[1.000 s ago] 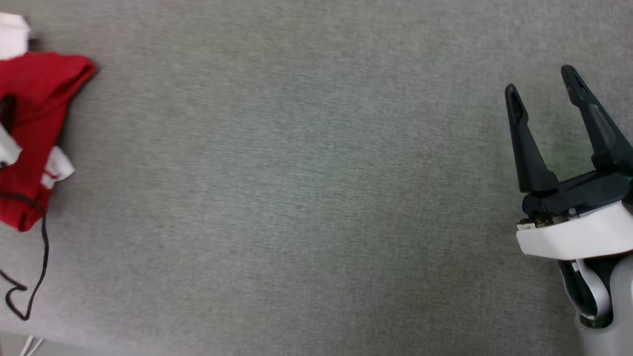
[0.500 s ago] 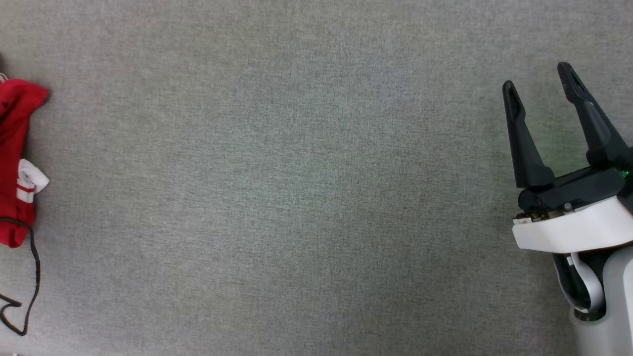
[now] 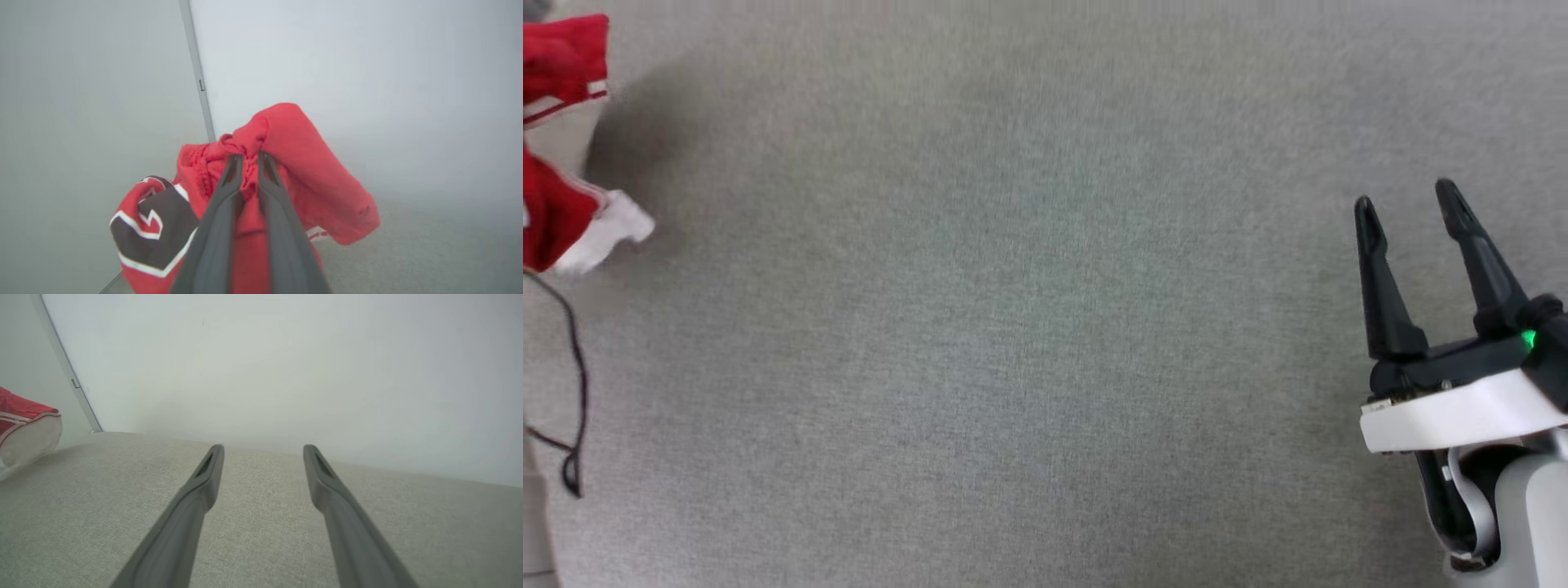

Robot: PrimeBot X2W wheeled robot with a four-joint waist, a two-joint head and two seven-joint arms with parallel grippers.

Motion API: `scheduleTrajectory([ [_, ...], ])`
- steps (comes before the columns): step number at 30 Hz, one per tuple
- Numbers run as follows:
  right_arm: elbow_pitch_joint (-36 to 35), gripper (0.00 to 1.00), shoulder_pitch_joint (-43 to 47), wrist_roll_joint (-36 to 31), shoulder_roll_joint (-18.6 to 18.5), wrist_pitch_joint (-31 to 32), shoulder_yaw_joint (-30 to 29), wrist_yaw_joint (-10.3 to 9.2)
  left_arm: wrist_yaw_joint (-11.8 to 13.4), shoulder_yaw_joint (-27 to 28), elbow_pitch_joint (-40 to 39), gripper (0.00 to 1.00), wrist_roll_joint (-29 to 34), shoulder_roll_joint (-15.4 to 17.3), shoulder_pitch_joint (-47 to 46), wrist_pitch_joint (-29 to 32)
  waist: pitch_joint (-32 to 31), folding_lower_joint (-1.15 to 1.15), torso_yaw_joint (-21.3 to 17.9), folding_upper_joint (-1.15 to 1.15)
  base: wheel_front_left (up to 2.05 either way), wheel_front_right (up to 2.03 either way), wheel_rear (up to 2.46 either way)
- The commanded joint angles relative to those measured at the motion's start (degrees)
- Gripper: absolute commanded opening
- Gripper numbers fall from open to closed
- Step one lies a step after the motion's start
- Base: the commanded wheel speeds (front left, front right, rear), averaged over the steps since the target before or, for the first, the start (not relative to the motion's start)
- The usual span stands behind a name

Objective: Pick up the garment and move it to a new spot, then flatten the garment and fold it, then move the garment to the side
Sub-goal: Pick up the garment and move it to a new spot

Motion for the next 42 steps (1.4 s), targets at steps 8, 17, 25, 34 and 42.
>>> scheduleTrajectory([
  [8, 1.57, 1.00, 4.52, 0.05, 1.78, 0.34, -1.12, -0.03, -0.47, -4.90, -3.63, 0.00, 2.26, -5.43, 2.40, -7.76, -10.36, 0.00, -4.46, 0.00, 0.00, 0.00, 0.00],
  [17, 2.08, 1.00, 6.91, 0.17, 3.21, 1.17, -1.22, -0.03, -2.13, -12.91, -10.88, 0.00, 3.81, -11.91, 8.88, -8.23, -13.84, 0.00, -12.75, 0.00, 0.00, 0.00, 0.00],
  [25, 2.11, 1.00, 7.16, 0.54, 3.67, 1.00, -1.80, -0.03, -4.19, -21.46, -14.15, 0.00, 3.46, -19.14, 12.73, -8.40, -11.81, 0.00, -18.88, 0.00, 0.00, 0.00, 0.00],
  [34, 2.72, 1.00, 6.03, 1.69, 3.95, 0.01, -1.29, -0.03, -4.56, -32.37, -6.37, 0.00, 2.90, -21.96, 19.23, -8.16, -6.52, 0.00, -21.18, 0.00, 0.00, 0.00, 0.00],
  [42, 4.73, 1.00, 5.21, 2.09, 3.95, -1.18, -1.04, -0.03, -3.75, -37.92, -0.88, 1.00, 1.37, -22.37, 22.16, -9.87, -5.97, 0.00, -18.53, 0.00, 0.00, 0.00, 0.00],
])
